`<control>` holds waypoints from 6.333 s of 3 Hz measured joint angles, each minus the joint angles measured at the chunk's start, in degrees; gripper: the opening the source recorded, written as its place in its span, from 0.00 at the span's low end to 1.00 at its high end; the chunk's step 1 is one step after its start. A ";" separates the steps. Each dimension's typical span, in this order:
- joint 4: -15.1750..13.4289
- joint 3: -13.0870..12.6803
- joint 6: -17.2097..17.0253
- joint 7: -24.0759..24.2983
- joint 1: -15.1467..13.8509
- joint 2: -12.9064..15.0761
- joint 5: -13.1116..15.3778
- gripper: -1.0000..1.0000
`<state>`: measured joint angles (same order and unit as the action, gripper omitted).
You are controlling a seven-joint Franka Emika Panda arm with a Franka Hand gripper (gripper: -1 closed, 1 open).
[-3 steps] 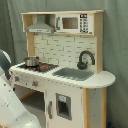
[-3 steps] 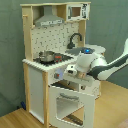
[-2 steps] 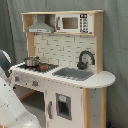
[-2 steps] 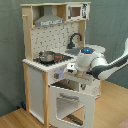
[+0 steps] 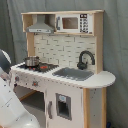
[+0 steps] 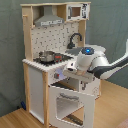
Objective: Play with the kitchen
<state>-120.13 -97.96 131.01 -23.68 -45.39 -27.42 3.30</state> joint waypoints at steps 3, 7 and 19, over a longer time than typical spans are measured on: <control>1.48 3.63 -8.03 7.92 6.19 -0.12 12.90 1.00; 4.36 6.18 -23.84 16.17 15.32 -2.74 28.81 1.00; 7.01 -2.63 -14.24 54.84 20.84 -26.58 56.27 1.00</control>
<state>-113.13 -100.59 116.78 31.15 -24.55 -54.00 59.58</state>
